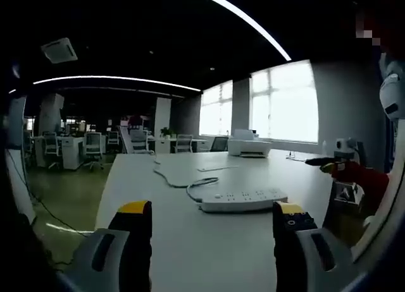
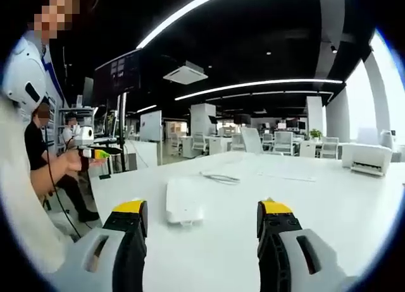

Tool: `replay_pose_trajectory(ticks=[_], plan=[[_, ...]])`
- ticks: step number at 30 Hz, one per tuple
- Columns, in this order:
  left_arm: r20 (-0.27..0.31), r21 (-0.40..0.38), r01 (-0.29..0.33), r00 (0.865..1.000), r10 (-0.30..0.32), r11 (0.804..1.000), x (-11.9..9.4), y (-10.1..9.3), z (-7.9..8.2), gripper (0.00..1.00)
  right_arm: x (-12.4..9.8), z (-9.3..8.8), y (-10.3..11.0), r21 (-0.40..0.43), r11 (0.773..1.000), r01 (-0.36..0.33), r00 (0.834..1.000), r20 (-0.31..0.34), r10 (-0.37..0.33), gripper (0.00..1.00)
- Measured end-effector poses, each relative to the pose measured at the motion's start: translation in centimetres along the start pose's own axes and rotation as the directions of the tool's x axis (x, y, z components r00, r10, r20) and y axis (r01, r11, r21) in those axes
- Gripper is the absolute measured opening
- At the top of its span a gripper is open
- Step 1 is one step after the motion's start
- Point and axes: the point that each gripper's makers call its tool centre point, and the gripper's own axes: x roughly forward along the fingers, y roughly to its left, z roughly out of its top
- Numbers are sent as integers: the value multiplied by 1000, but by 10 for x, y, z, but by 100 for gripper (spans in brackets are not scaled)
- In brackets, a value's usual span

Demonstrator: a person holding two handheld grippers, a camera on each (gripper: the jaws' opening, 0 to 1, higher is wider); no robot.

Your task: Pick up the power strip scattered on the table, fix it on the side mounting bracket of the table, and press the switch

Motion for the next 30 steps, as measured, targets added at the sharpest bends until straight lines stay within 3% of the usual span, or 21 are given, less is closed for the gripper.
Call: replay_pose_trajectory(ticks=[8,30], plan=[[-48,17,-8,999,9,1000,0,3,-9,84,7,-7,6,-2,1000,-20,999,-31,20,67],[-68,-4,32,997,-32,999,-5,7,-24,86,29,-25,30,12,999,-46,996,-82,47,68]])
